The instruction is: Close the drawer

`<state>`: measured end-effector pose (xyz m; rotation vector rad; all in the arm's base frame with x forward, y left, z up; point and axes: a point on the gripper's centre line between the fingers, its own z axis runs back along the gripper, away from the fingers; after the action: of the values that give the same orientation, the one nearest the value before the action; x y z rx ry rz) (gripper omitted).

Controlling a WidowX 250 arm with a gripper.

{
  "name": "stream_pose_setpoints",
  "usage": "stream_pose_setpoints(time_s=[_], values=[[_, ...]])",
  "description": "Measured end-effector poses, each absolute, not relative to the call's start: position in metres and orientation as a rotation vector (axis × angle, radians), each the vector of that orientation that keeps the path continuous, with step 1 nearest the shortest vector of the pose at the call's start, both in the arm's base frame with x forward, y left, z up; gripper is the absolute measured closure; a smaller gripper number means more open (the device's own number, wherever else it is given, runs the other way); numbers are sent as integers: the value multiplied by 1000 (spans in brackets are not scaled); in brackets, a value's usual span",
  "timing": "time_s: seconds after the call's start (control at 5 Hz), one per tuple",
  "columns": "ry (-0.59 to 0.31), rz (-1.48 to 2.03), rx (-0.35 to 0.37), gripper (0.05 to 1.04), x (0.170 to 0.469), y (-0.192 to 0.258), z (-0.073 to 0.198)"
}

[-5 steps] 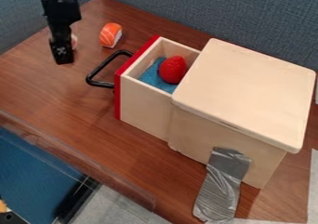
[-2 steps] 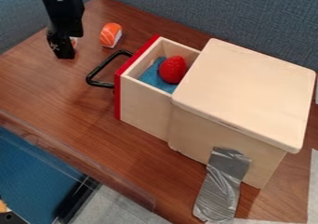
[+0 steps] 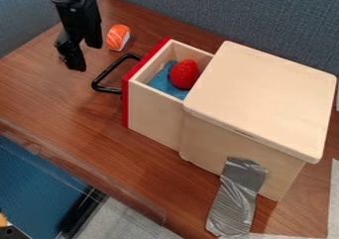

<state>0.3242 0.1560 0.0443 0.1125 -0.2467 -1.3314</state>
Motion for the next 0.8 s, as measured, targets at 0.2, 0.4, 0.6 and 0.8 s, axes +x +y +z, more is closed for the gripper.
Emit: stream_pose_setpoints(time_s=[0.2,0.4,0.6,0.8], values=[[-218,-1358,106,82,322,148,39],[-199,-1378,106,82,321,140,34],[-193,-1393,85,82,321,130,31],[-185,-1402,66,83,321,122,31]])
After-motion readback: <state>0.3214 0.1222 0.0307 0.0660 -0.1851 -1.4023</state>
